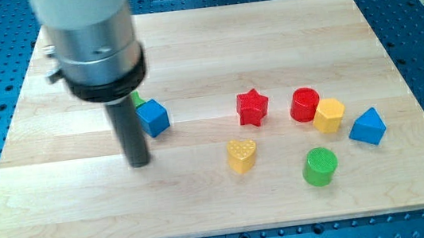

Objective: Push the green star towards the top left of the board

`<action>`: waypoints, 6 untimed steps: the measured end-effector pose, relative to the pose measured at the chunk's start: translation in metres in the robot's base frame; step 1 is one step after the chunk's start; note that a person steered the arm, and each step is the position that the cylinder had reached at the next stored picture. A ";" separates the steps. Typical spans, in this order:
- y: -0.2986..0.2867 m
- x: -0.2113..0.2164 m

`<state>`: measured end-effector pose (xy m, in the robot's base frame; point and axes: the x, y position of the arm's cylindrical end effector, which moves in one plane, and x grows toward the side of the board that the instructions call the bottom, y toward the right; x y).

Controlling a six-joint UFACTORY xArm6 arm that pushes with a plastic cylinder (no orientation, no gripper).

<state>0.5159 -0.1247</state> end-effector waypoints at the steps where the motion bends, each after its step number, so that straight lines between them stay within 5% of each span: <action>1: -0.019 -0.035; 3: 0.021 -0.064; 6: 0.012 -0.247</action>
